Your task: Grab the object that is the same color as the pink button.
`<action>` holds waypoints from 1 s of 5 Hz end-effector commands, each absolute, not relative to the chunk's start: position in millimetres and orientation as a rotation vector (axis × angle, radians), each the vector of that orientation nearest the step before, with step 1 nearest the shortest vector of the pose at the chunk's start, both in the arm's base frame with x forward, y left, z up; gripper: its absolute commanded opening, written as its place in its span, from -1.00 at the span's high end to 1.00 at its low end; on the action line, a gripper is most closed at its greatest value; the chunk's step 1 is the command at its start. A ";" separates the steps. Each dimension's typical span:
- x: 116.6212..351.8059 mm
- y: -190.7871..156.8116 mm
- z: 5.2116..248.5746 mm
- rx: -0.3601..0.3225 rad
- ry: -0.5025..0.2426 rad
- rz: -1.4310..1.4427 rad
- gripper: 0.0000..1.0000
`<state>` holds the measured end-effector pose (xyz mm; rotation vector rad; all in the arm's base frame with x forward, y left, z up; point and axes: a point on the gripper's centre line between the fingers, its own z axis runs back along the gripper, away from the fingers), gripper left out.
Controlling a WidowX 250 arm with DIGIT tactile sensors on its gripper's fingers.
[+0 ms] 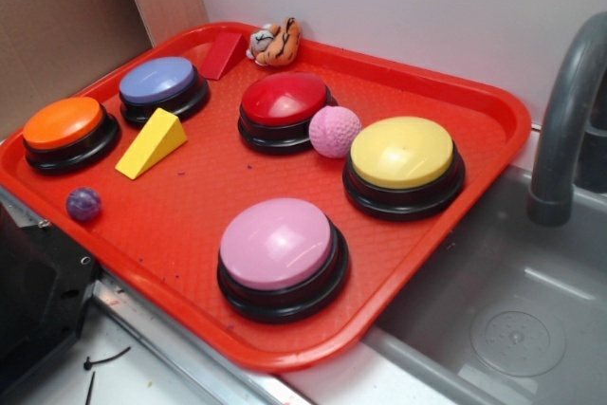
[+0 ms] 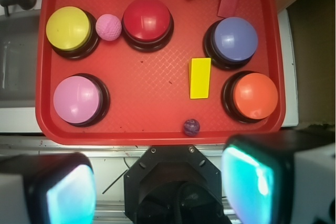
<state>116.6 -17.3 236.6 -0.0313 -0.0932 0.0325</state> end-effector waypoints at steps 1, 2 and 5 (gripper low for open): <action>116.6 -17.3 236.6 -0.031 -0.093 0.033 -1.00; 120.8 -15.6 232.4 -0.061 -0.096 0.166 -1.00; 166.1 -22.6 199.1 -0.195 -0.183 0.844 -1.00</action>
